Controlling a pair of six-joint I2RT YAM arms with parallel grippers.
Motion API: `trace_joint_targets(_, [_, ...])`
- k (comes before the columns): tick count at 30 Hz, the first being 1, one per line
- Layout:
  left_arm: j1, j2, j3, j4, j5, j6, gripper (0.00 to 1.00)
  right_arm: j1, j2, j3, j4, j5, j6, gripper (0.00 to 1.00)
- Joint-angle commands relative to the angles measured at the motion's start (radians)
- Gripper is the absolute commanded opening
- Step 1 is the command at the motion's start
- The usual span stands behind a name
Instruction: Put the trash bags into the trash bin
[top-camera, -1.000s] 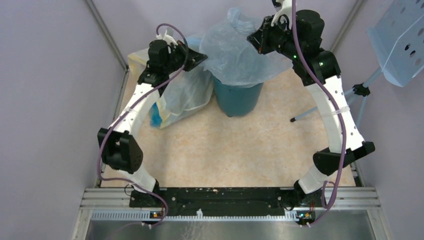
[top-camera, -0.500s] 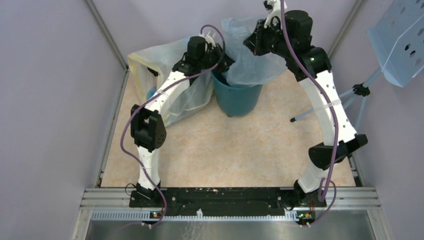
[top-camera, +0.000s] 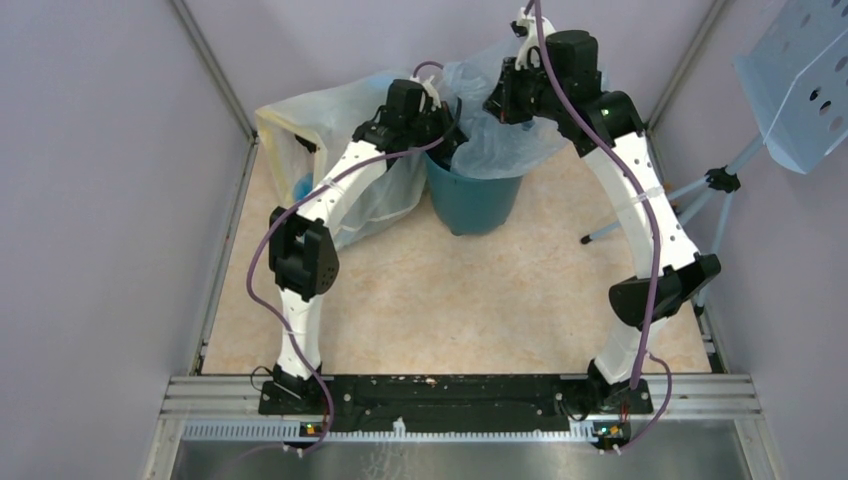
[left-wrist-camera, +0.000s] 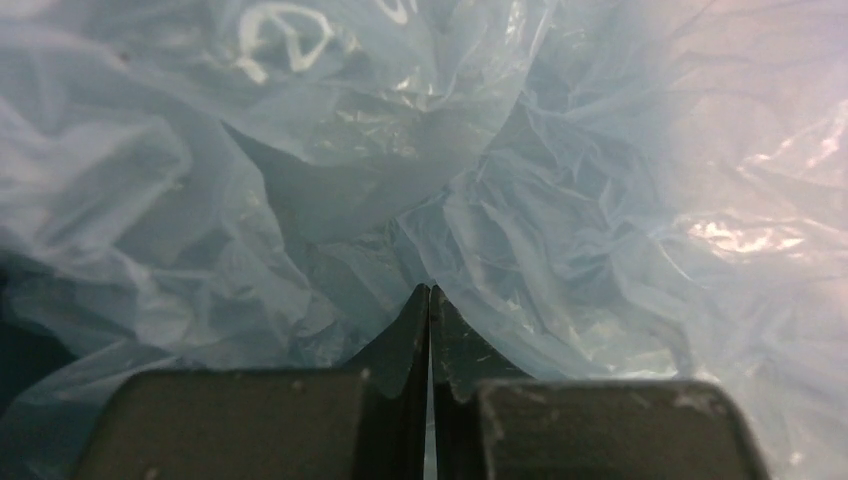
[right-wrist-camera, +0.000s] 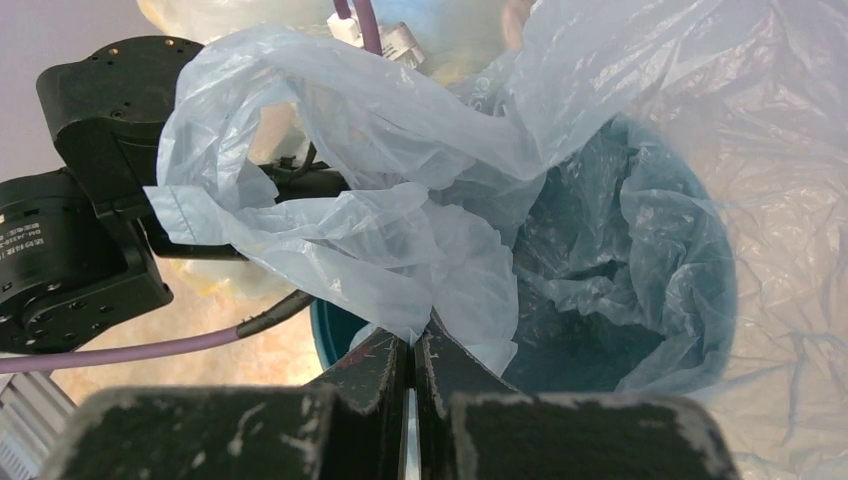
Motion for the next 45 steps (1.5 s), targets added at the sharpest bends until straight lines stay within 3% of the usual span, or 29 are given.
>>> trace_joint_targets(1, [0.004,-0.089,0.059,-0.080,-0.059,0.075,0.10,0.006,-0.016,0.012,0.017,0.018,0.014,0.00])
trace_joint_targets(8, [0.042,-0.267,-0.037,-0.105,-0.075,0.071,0.31,0.006,-0.028,0.011,0.002,0.045,0.006,0.00])
trace_joint_targets(13, [0.094,-0.360,-0.096,-0.061,-0.070,0.049,0.38,0.006,-0.042,-0.010,-0.001,0.055,0.002,0.00])
trace_joint_targets(16, [0.136,-0.378,-0.095,-0.025,-0.068,0.039,0.45,0.005,-0.055,-0.031,0.007,0.051,0.004,0.00])
trace_joint_targets(21, [0.179,-0.351,-0.085,0.084,-0.091,0.066,0.70,0.006,-0.063,-0.037,0.004,0.037,0.011,0.00])
trace_joint_targets(23, [0.185,-0.309,-0.057,0.133,-0.077,0.085,0.73,0.006,-0.066,-0.039,-0.003,0.038,0.019,0.00])
trace_joint_targets(33, [0.188,-0.091,0.072,0.306,0.031,0.047,0.59,0.005,-0.085,-0.069,-0.014,0.036,0.037,0.00])
trace_joint_targets(40, [0.188,-0.037,0.090,0.320,0.083,0.045,0.58,0.006,-0.080,-0.066,-0.013,0.024,0.056,0.00])
trace_joint_targets(45, [0.189,-0.043,0.061,0.351,0.120,0.036,0.32,0.005,-0.072,-0.062,-0.014,0.015,0.064,0.00])
